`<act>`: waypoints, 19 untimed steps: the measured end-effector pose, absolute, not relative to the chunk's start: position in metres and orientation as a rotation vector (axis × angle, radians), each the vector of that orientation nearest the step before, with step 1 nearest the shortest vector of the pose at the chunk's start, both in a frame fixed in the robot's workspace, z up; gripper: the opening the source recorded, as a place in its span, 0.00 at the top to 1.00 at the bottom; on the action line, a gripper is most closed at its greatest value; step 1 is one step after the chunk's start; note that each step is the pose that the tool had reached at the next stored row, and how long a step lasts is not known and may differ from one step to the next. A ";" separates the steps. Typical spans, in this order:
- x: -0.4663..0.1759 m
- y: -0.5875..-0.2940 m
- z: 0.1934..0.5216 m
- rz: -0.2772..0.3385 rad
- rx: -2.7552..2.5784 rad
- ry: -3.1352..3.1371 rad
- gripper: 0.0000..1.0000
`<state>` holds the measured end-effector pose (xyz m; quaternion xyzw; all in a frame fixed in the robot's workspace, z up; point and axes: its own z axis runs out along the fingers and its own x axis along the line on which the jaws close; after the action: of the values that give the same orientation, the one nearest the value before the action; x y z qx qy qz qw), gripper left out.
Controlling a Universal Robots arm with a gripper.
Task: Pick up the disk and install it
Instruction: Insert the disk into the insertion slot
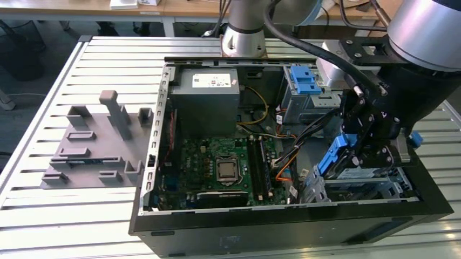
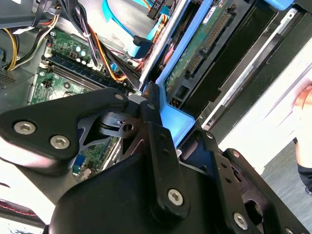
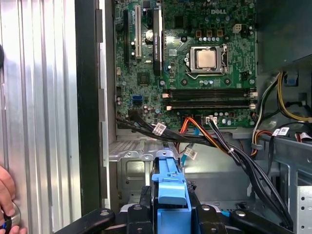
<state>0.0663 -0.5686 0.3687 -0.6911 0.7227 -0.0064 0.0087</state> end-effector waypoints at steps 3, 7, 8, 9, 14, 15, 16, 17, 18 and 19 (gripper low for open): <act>0.066 -0.569 0.367 -0.020 -2.159 2.258 0.64; 0.066 -0.569 0.364 -0.020 -2.159 2.258 0.64; 0.066 -0.569 0.363 -0.020 -2.159 2.258 0.64; 0.066 -0.569 0.362 -0.020 -2.159 2.258 0.64; 0.066 -0.569 0.358 -0.020 -2.159 2.258 0.64; 0.067 -0.569 0.358 -0.020 -2.159 2.258 0.64; 0.067 -0.569 0.357 -0.020 -2.159 2.258 0.64; 0.067 -0.569 0.356 -0.020 -2.159 2.258 0.64; 0.067 -0.569 0.355 -0.020 -2.159 2.258 0.64; 0.067 -0.569 0.355 -0.020 -2.159 2.258 0.64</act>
<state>0.0666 -0.5689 0.3546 -0.6911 0.7227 -0.0064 0.0087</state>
